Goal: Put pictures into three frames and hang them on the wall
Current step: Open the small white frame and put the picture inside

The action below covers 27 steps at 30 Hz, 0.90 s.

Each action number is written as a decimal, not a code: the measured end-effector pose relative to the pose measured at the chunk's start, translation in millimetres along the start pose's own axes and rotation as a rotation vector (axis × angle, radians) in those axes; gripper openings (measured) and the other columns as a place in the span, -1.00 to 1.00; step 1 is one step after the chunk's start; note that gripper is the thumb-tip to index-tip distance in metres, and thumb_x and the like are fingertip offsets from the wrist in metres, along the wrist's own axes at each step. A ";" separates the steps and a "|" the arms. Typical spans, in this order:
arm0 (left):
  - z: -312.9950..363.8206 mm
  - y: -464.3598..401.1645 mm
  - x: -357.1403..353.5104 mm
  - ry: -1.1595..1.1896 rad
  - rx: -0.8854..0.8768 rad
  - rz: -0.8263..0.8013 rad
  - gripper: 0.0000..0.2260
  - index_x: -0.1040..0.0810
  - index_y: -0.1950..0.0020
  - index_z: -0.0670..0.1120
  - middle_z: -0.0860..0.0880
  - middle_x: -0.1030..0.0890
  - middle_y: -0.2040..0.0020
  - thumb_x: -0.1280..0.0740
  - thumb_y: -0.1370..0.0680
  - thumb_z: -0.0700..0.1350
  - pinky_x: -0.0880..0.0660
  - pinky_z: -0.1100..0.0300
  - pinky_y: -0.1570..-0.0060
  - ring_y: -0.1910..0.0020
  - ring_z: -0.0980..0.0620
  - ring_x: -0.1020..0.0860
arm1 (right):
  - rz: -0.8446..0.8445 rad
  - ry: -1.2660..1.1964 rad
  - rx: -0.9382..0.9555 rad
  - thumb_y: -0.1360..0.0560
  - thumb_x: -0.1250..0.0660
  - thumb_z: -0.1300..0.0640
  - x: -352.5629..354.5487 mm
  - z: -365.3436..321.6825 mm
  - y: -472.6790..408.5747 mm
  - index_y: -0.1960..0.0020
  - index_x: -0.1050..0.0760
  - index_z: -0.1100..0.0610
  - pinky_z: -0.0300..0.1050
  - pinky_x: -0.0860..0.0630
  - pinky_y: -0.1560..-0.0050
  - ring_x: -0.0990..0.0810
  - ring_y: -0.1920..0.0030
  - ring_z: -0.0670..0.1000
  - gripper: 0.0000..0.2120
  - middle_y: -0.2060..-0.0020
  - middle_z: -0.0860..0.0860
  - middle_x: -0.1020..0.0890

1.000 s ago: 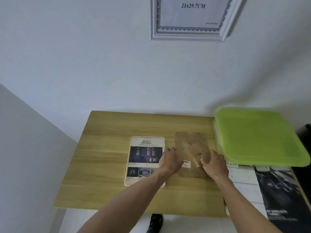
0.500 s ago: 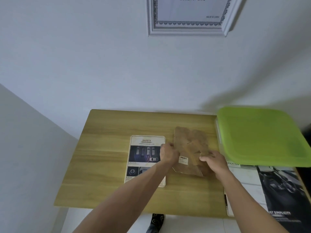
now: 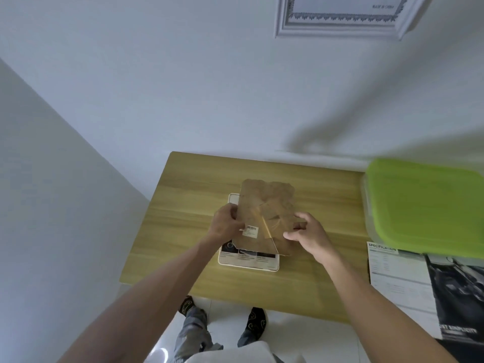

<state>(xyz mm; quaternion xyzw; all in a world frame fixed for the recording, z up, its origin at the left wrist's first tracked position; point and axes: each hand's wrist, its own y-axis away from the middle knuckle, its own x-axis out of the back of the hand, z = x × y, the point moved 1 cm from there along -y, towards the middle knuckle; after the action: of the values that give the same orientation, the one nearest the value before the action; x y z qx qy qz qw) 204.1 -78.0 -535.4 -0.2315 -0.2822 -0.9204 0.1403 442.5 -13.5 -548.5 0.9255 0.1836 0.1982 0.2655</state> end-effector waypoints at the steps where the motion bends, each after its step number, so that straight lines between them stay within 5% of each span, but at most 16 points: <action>1: -7.9 3.2 5.8 -0.009 -0.002 0.014 -0.55 -0.55 -0.21 -0.15 0.00 -0.60 0.12 -0.48 -0.34 -0.33 -0.42 0.41 0.37 0.18 0.05 -0.57 | -0.008 0.019 0.009 -0.31 -0.59 0.31 -8.2 -0.6 1.9 -0.34 -0.43 0.03 -0.13 -0.56 -0.08 -0.66 0.00 -0.01 -0.33 0.03 0.02 -0.67; 21: -59.3 19.7 15.1 -0.100 -0.072 0.051 -0.41 -0.57 -0.32 -0.03 -0.07 -0.53 0.07 -0.51 -0.31 -0.31 -0.48 0.18 0.04 0.08 -0.06 -0.54 | 0.082 0.263 0.084 -0.41 -0.50 0.31 -51.1 16.2 21.9 -0.39 -0.40 0.11 -0.41 -0.39 0.19 -0.56 0.16 -0.18 -0.40 0.12 -0.10 -0.56; 27: -63.5 15.8 15.3 -0.182 -0.032 0.017 -0.66 -0.67 -0.04 -0.19 0.03 -0.43 0.21 -0.56 -0.28 -0.26 -0.41 0.23 0.14 0.14 -0.03 -0.51 | 0.090 0.300 0.079 -0.39 -0.51 0.32 -51.4 16.7 21.5 -0.39 -0.41 0.14 -0.42 -0.35 0.19 -0.55 0.13 -0.11 -0.39 0.10 -0.10 -0.53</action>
<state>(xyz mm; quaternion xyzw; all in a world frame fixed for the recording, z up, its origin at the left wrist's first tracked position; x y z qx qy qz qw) 175.2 -129.7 -567.0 -0.3187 -0.2772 -0.8987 0.1180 411.4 -60.4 -563.2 0.9025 0.1871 0.3387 0.1891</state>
